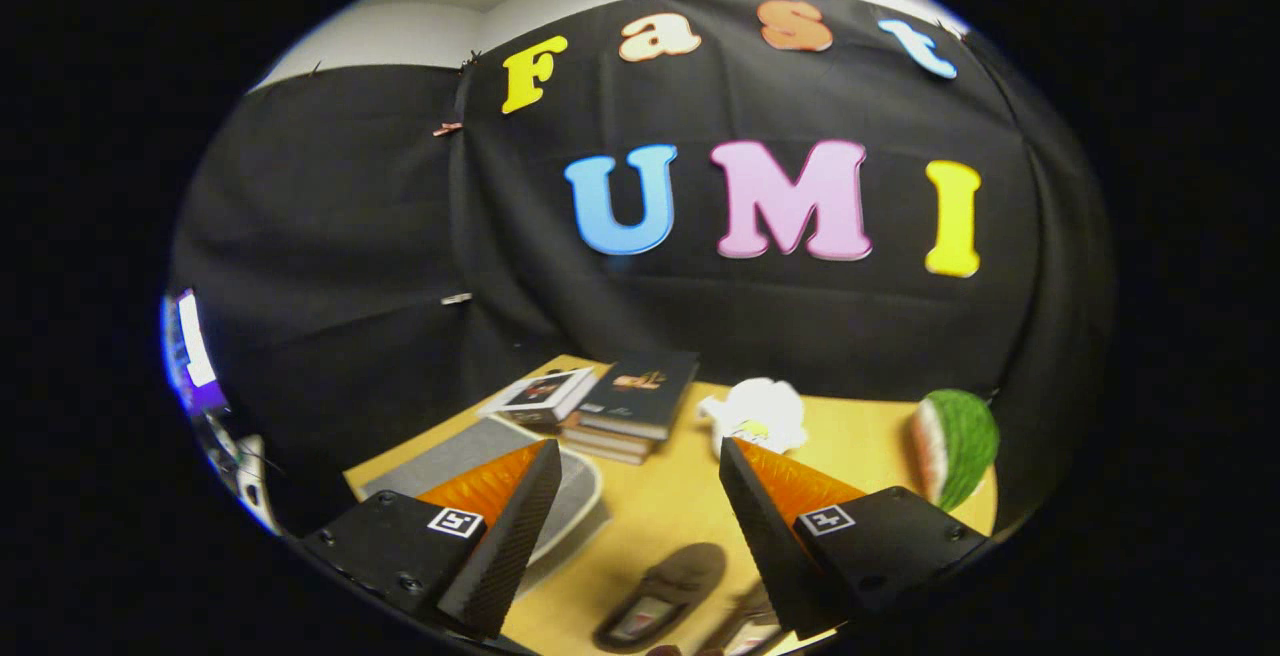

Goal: Open the storage box then place both shoes into the box .Put the left shoe in first, then the right shoe, with the right side of both shoes facing outward in a uniform manner.

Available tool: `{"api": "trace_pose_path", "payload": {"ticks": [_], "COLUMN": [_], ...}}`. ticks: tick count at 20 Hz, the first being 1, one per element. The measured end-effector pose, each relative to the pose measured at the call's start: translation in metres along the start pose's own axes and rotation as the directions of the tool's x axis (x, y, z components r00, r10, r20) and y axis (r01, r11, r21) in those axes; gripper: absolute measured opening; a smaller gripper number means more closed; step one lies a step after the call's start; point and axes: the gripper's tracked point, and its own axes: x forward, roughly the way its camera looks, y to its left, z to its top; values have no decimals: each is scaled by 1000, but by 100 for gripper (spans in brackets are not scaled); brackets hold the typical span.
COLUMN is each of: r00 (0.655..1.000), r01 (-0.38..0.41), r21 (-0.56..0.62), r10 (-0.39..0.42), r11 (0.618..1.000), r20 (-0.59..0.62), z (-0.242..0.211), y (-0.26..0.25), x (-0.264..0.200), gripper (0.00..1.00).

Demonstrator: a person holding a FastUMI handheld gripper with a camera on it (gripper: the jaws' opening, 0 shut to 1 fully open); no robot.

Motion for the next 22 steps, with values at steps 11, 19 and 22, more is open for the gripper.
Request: {"api": "trace_pose_path", "payload": {"ticks": [11, 19, 22], "r00": [892, 867, 865], "r01": [-109, -68, -68], "r21": [606, 835, 880], "r10": [346, 447, 467], "r11": [788, 546, 471], "r20": [-291, -222, -183], "z": [-140, -170, -170], "y": [29, 35, 40], "x": [39, 58, 69], "gripper": [98, 98, 98]}}
